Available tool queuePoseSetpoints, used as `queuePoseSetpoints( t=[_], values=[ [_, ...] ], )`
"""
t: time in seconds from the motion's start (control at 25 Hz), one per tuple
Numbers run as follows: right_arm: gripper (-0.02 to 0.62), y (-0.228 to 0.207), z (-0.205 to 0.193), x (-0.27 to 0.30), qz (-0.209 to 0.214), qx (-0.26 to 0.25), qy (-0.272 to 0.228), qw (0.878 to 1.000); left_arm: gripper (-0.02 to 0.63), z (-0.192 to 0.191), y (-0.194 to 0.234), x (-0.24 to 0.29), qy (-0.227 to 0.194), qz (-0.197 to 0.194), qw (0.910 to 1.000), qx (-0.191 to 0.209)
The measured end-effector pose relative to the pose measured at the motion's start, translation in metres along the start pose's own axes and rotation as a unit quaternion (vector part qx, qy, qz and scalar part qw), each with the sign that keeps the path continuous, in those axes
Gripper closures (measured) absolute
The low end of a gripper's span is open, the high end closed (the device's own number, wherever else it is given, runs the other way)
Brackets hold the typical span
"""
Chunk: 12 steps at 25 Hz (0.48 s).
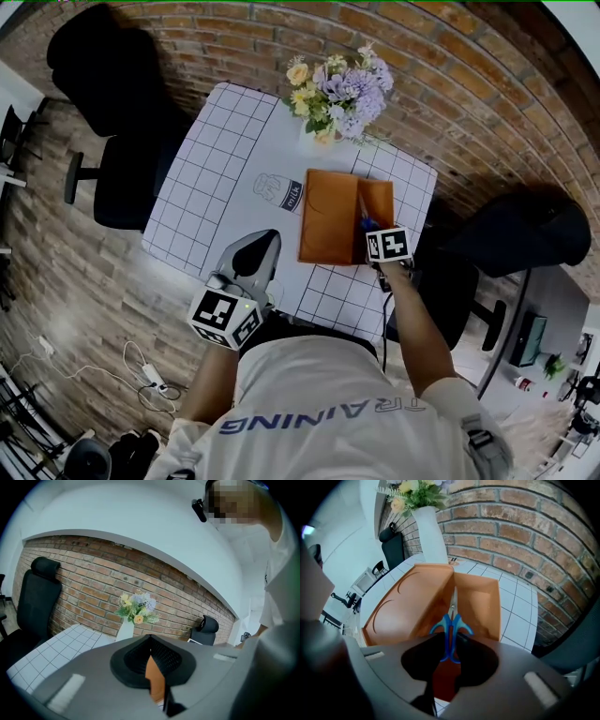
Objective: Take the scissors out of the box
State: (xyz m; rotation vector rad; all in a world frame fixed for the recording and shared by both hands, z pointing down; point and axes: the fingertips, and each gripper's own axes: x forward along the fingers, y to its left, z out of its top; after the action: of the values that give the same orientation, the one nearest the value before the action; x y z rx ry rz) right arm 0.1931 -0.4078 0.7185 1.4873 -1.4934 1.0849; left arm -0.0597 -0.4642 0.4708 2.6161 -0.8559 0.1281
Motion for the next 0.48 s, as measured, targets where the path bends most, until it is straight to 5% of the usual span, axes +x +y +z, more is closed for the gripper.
queuePoseSetpoints(
  t=[0.28, 0.48],
  values=[
    [0.499, -0.006, 0.006, -0.054, 0.0, 0.007, -0.082, 0.997, 0.603, 0.017, -0.034, 0.012, -0.006, -0.019, 0.9994, 0.028],
    [0.499, -0.003, 0.03, -0.118, 0.01, 0.007, -0.18, 0.984, 0.603, 0.029, -0.059, 0.014, -0.015, -0.027, 0.9987, 0.041]
  ],
)
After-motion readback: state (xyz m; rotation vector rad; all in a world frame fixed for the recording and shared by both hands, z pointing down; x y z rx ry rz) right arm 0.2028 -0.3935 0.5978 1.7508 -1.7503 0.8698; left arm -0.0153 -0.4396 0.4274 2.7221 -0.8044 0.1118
